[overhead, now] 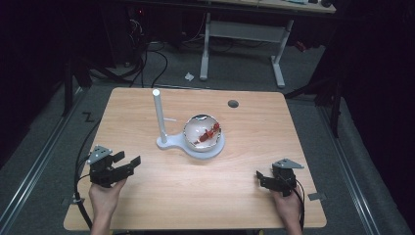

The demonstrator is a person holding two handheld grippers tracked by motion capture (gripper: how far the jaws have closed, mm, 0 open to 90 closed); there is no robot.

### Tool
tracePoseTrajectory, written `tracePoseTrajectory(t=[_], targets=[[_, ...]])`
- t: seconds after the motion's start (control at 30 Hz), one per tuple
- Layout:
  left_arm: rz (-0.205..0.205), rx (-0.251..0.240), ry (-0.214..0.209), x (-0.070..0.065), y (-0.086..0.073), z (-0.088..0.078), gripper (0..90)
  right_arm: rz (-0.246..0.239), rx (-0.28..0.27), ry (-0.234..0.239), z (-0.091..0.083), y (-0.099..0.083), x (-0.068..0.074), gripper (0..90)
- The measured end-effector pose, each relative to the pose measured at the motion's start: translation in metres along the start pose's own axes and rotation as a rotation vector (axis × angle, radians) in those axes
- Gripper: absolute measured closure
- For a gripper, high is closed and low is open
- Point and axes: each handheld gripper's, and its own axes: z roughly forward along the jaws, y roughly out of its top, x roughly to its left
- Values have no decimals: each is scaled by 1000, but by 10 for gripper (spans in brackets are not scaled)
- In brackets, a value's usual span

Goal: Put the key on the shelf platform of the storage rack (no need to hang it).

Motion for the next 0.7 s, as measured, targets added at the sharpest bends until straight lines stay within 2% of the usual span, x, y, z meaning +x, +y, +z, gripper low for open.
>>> tracePoseTrajectory(t=[0.47,0.57,0.7], targets=[[13,44,0,-5,-17,16,312,-2,0,-1,0,0,0,269],[39,55,16,-6,-20,20,311,-2,0,-1,0,0,0,269],[35,64,21,-6,-25,25,310,-3,0,-1,0,0,0,269]])
